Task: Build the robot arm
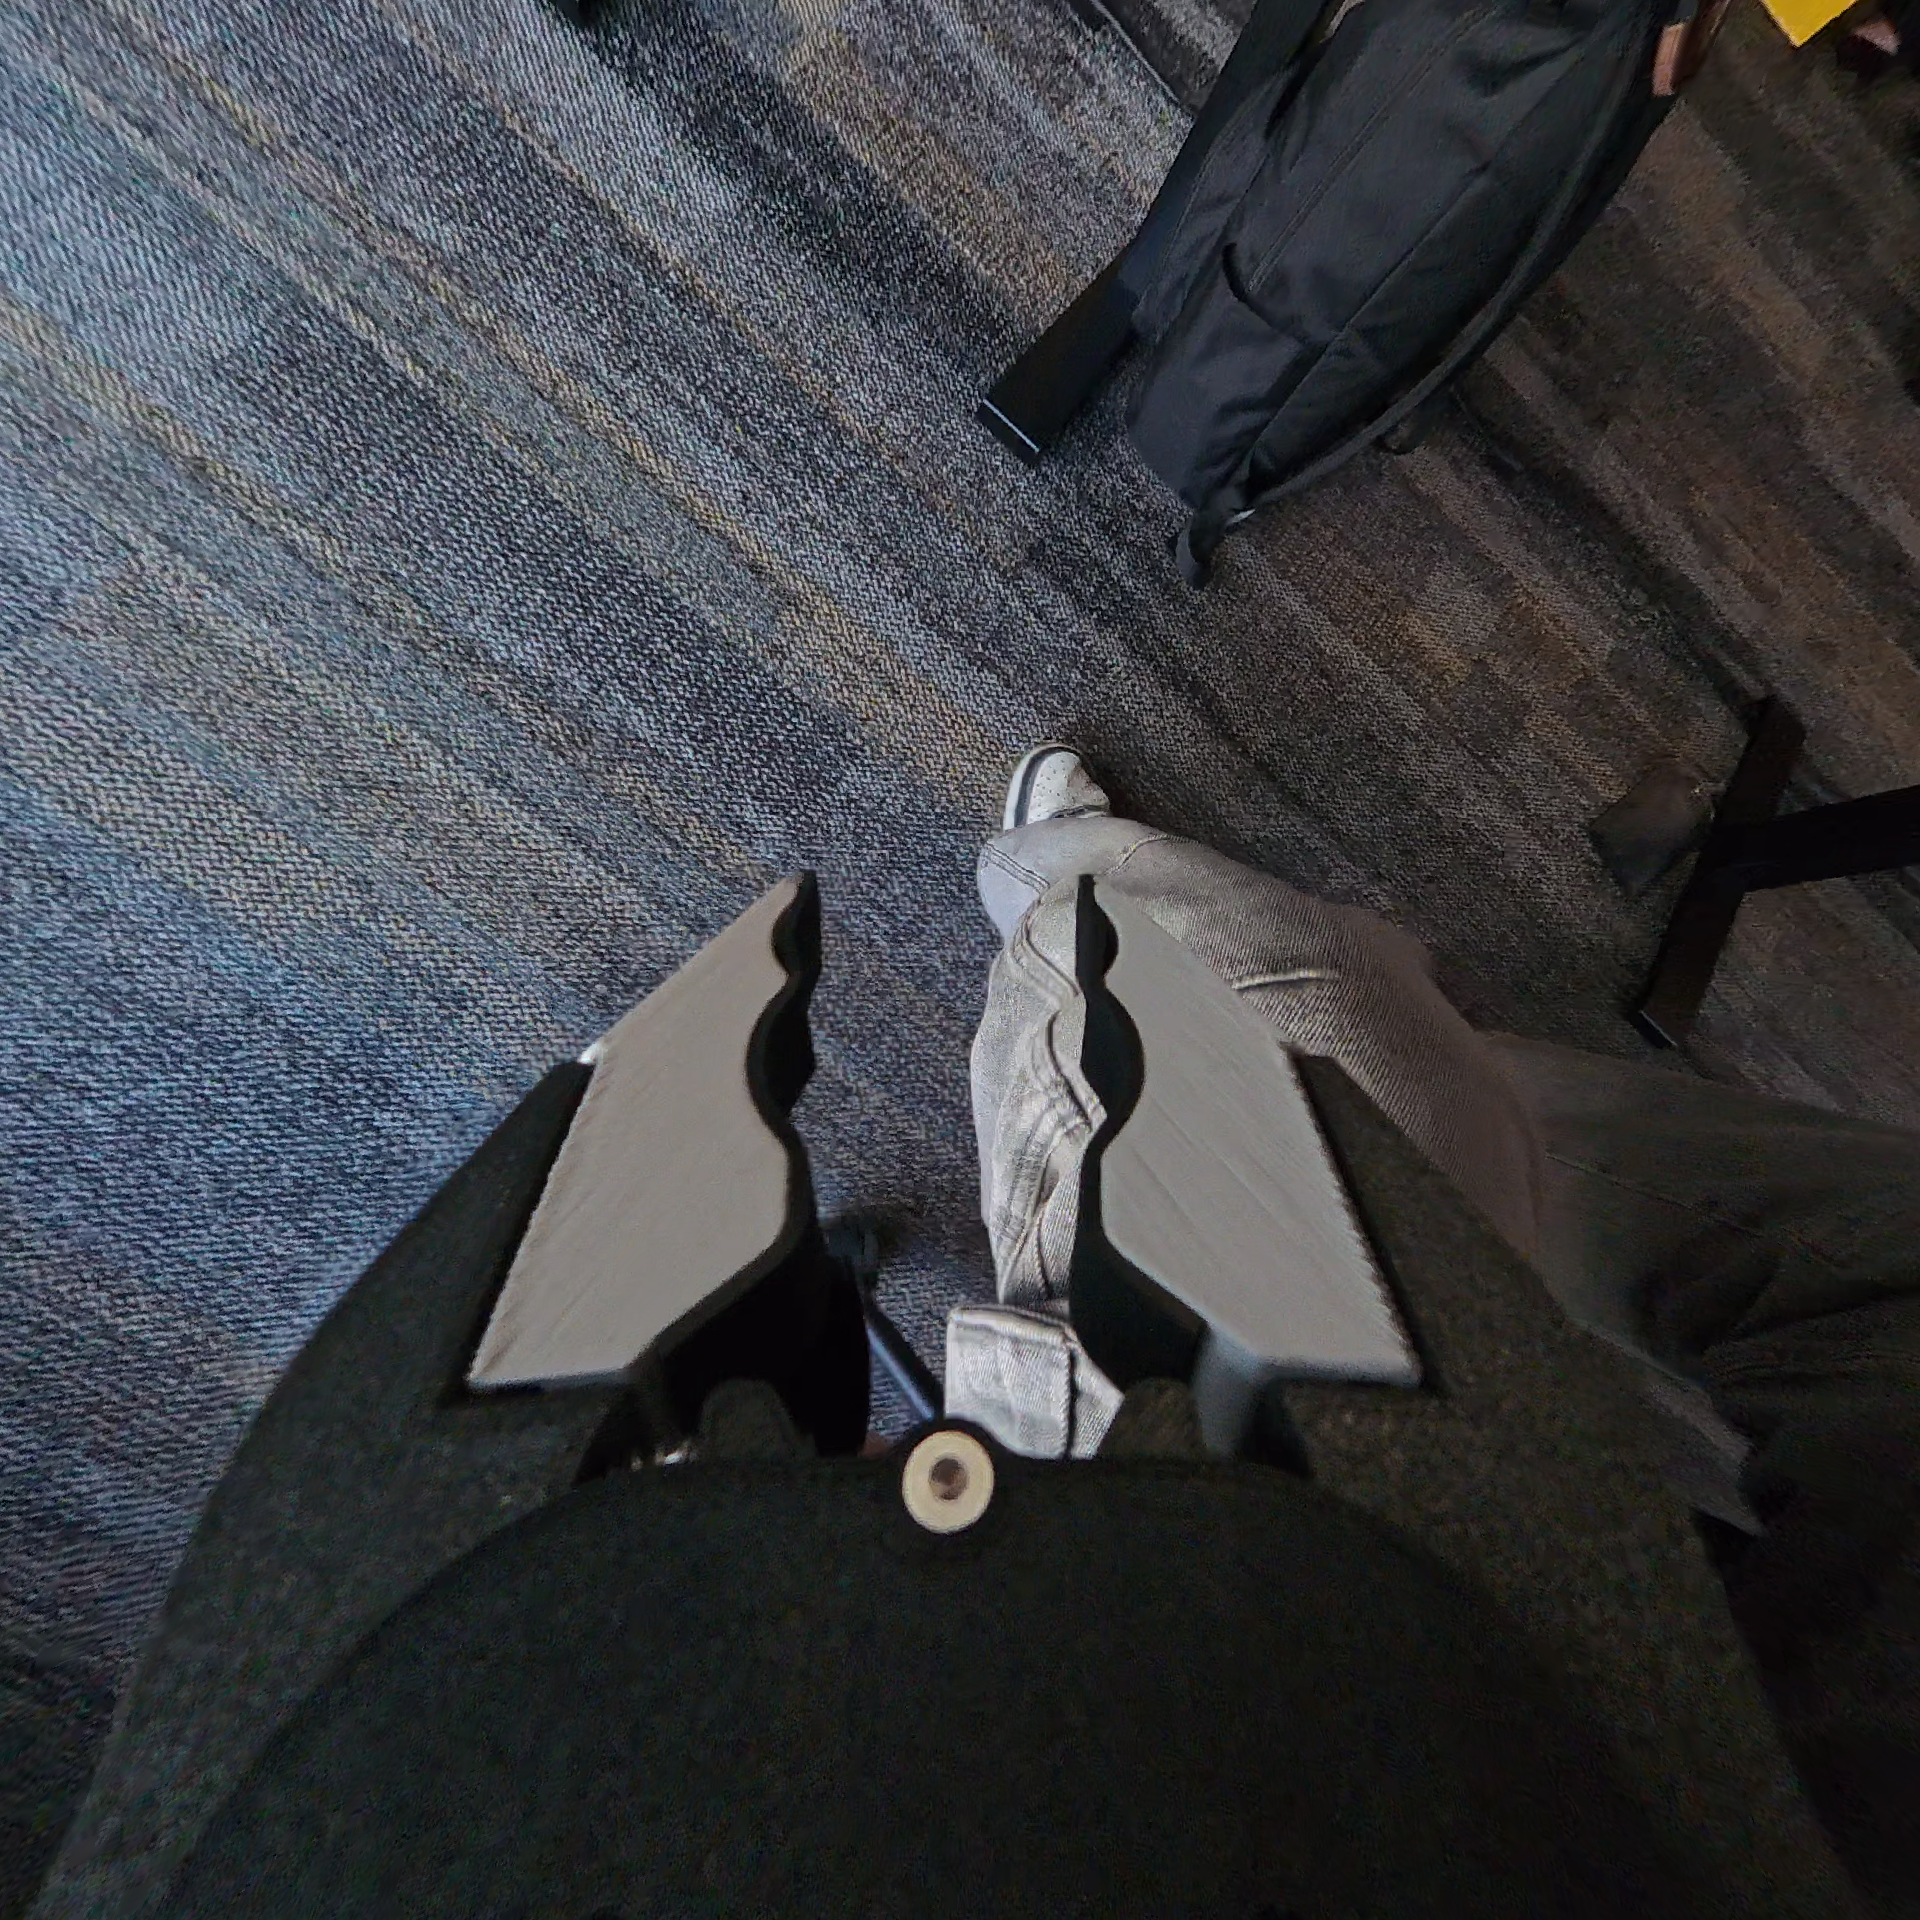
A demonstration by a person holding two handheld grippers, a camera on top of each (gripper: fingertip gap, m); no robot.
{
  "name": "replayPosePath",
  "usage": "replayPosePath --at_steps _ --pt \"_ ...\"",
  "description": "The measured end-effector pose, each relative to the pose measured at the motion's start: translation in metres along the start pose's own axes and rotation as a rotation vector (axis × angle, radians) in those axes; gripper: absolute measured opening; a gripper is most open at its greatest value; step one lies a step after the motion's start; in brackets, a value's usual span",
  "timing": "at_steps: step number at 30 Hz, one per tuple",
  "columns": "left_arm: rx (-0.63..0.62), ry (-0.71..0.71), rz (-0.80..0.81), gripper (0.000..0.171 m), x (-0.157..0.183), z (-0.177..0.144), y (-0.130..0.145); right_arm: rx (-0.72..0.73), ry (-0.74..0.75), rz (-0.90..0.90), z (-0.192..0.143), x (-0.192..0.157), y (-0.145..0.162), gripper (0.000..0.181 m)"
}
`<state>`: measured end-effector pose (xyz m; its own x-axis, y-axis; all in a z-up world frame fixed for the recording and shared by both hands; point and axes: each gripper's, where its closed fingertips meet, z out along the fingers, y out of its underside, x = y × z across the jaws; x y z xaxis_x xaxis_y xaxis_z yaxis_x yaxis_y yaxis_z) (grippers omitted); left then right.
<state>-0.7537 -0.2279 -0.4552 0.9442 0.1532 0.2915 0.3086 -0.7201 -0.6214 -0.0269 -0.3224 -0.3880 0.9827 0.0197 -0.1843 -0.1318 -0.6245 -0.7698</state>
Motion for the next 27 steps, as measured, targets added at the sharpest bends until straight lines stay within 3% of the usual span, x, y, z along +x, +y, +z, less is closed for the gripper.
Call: replayPosePath --at_steps 7,22,25,27 --pt "-0.027 -0.103 0.146 0.048 -0.007 -0.001 0.007 -0.005 -0.039 -0.003 0.009 -0.01 -0.002 0.056" --pt "-0.05 -0.148 0.223 0.048 -0.005 0.005 0.013 -0.01 -0.097 0.006 0.011 -0.025 0.001 0.056" --pt "-0.089 -0.13 0.222 0.048 -0.002 0.014 0.024 -0.043 -0.107 0.037 0.009 -0.025 0.016 0.057" --pt "-0.129 -0.118 0.252 0.048 0.0 0.02 0.037 -0.099 -0.077 0.033 0.002 -0.02 0.043 0.057"
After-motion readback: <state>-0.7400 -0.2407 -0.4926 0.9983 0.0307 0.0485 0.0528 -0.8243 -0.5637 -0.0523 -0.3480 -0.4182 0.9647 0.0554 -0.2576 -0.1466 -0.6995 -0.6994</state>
